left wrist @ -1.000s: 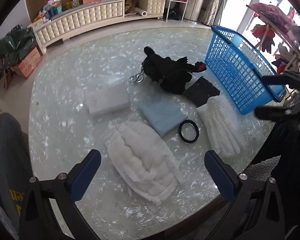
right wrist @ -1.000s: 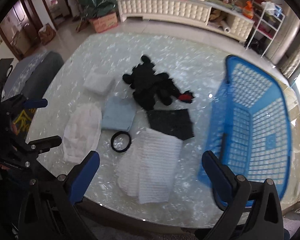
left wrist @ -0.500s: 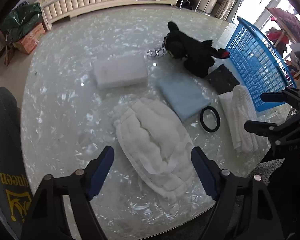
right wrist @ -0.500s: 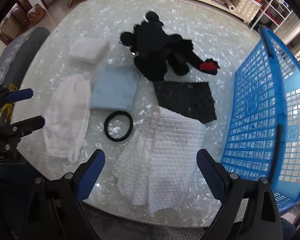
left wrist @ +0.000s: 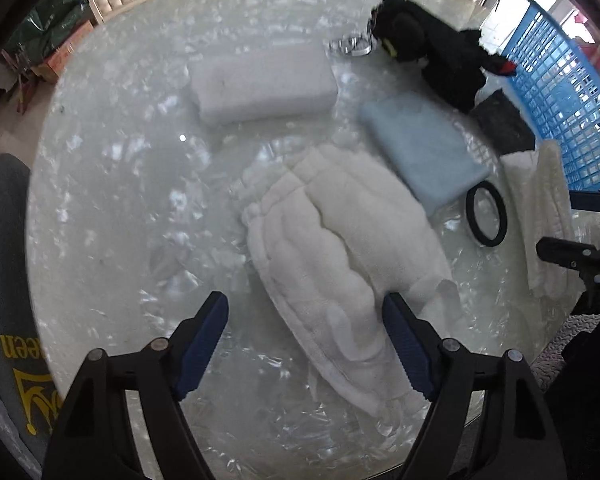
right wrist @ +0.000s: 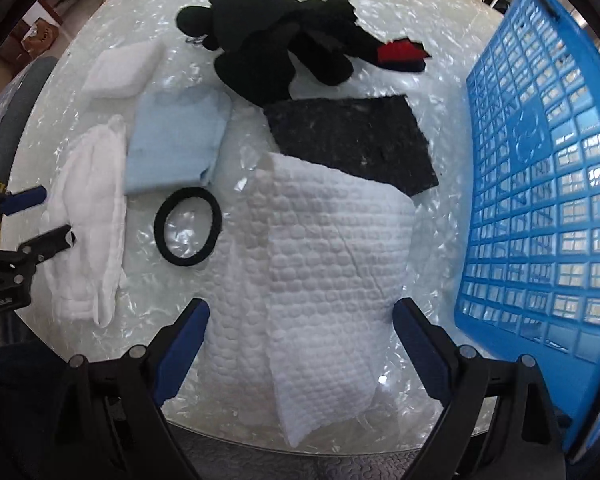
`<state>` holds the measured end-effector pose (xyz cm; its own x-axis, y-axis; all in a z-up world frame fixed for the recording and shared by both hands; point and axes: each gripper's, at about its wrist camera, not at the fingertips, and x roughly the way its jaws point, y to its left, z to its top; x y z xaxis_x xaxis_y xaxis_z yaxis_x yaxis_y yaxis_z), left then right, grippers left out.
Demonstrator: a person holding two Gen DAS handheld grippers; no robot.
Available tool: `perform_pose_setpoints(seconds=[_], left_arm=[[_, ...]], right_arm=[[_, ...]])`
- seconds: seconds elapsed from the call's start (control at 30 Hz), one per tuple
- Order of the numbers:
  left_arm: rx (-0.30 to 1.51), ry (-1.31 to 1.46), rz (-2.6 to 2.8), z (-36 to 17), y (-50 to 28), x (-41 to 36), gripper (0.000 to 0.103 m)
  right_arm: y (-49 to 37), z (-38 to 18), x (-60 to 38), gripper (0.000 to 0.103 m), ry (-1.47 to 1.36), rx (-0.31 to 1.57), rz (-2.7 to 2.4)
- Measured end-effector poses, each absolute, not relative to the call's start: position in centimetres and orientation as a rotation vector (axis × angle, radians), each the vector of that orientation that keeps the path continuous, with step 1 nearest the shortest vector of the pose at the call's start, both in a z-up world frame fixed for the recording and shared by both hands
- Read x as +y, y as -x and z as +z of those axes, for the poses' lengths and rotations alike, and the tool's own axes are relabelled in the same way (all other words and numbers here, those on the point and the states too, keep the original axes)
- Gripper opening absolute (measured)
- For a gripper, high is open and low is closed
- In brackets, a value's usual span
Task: Organize soft objects
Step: 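Grasp the white quilted cloth with the left gripper while the right grasps the white waffle towel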
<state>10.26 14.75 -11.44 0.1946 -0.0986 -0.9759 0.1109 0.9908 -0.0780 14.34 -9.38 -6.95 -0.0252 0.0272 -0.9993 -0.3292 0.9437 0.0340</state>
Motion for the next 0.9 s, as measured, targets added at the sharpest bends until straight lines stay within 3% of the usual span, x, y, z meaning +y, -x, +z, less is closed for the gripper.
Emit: perform_pose_setpoints(seconds=[0.3, 0.37, 0.43, 0.67, 0.8, 0.9], left_arm=[[1.381, -0.024, -0.138, -12.3, -11.4, 14.1, 0.076], [1.383, -0.033, -0.137, -12.4, -11.6, 13.7, 0.068], [1.385, -0.028, -0.138, -12.3, -11.9, 13.1, 0.045], [1.376, 0.0, -0.194, -11.3, -11.7, 11.2, 0.015], [1.381, 0.02, -0.214, -11.3, -11.4, 10.4, 0.011], [1.366, 0.016, -0.213, -10.6, -11.0, 10.2, 0.01]], right_arm=[[-14.8, -10.0, -8.9, 0.091, 0.228, 1.588, 0.283], [-14.7, -10.9, -8.7, 0.09, 0.219, 1.592, 0.287], [-14.8, -11.5, -8.5, 0.088, 0.216, 1.596, 0.289], [-13.5, -11.9, -8.8, 0.078, 0.224, 1.568, 0.292], [-12.3, -11.4, -9.3, 0.046, 0.222, 1.533, 0.311], [-12.2, -11.3, -9.8, 0.035, 0.2, 1.533, 0.309]])
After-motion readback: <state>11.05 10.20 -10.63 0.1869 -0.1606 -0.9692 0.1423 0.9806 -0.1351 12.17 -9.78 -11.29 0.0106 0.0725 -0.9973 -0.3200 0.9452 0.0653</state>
